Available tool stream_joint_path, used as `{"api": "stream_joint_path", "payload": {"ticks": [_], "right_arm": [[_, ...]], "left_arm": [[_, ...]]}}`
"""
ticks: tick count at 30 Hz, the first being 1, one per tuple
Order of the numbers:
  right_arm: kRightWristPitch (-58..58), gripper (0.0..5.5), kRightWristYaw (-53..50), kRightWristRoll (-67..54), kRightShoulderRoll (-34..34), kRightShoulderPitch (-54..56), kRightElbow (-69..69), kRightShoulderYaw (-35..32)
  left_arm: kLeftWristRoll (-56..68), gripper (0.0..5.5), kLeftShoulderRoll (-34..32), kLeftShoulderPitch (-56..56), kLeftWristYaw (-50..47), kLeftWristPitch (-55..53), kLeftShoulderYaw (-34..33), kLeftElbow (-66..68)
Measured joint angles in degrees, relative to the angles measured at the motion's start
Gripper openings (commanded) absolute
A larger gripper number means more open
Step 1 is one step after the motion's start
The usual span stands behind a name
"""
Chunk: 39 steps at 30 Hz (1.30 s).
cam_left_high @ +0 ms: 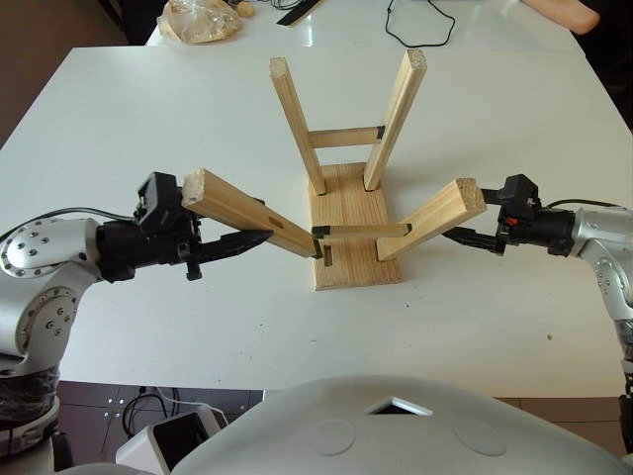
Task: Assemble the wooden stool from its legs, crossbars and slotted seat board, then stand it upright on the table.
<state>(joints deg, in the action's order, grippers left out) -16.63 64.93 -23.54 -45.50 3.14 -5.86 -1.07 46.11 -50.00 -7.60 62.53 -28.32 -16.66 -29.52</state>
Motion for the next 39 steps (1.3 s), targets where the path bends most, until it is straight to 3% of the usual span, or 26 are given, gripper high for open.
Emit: {"api": "stream_joint_path", "payload": {"ticks": [8,18,39], "right_arm": [[0.57,3.52,0.17,0.76,0.22,0.43,0.14,0.67],[0.90,3.52,0.32,1.03,0.49,0.80,0.28,0.72],[0.53,3.52,-1.72,0.38,1.68,-0.62,-2.23,-0.45]], "left_arm": [[-2.51,2.08,1.04,-0.52,0.02,1.02,3.19,-2.04],[-7.51,2.08,0.50,-1.57,2.54,10.27,6.19,-1.03],[-6.56,2.07,-5.04,-1.85,4.68,7.84,5.26,0.40]]}}
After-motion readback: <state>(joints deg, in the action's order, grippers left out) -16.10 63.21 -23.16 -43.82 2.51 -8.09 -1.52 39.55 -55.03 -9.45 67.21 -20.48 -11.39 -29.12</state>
